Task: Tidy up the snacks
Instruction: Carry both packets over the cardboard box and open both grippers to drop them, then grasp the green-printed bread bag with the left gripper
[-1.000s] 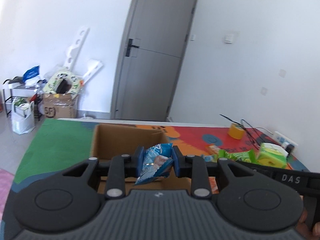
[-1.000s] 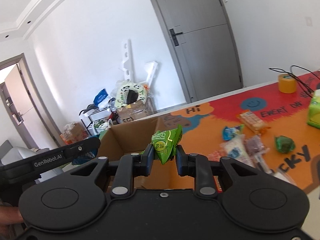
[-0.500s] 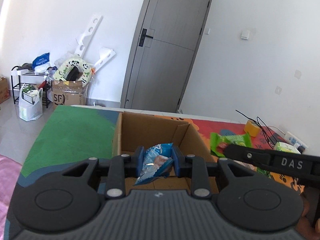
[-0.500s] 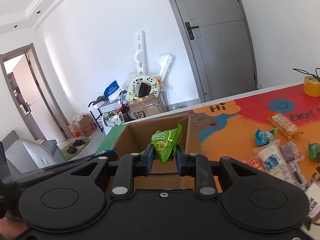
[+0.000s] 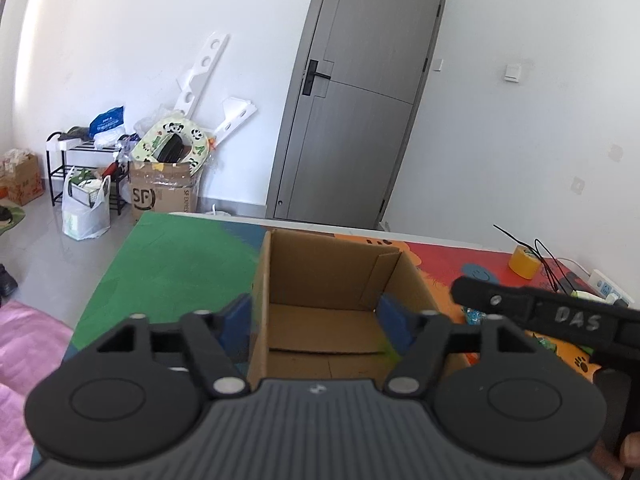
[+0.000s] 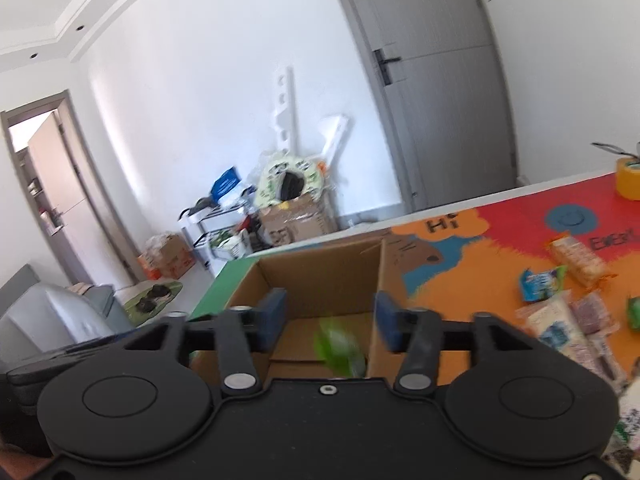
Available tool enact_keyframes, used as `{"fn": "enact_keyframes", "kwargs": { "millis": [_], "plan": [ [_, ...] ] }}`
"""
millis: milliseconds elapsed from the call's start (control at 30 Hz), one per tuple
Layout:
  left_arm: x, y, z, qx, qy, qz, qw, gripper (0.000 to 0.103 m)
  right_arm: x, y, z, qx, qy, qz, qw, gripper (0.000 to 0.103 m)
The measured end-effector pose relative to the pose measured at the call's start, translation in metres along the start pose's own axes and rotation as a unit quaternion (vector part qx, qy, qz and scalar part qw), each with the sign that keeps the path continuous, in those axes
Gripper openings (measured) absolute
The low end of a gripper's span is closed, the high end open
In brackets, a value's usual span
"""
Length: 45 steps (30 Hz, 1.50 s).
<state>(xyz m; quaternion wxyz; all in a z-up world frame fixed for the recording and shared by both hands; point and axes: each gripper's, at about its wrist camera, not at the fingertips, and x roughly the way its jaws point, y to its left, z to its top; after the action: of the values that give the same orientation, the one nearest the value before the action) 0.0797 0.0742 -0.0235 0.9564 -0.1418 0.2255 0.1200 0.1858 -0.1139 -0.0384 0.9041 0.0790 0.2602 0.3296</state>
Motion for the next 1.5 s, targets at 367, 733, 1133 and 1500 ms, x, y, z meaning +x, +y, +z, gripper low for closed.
{"fn": "enact_keyframes", "kwargs": {
  "millis": [367, 733, 1133, 1500],
  "plan": [
    [-0.009, -0.020, -0.009, 0.003, 0.012, -0.016, 0.9998, 0.097, -0.046, -0.032, -0.014, 0.022, -0.011, -0.064, 0.998, 0.103],
    [-0.027, -0.052, -0.015, 0.022, 0.024, -0.050, 0.9983, 0.100, -0.087, -0.056, -0.021, 0.036, -0.006, -0.086, 0.996, 0.103],
    [-0.033, -0.085, -0.022, 0.038, 0.029, -0.088, 0.9950, 0.103, -0.131, -0.091, -0.019, 0.048, -0.028, -0.116, 0.992, 0.103],
    [-0.022, -0.128, -0.034, 0.063, 0.040, -0.125, 0.9893, 0.103, -0.154, -0.134, -0.023, 0.068, -0.033, -0.141, 0.987, 0.103]
  ]
}}
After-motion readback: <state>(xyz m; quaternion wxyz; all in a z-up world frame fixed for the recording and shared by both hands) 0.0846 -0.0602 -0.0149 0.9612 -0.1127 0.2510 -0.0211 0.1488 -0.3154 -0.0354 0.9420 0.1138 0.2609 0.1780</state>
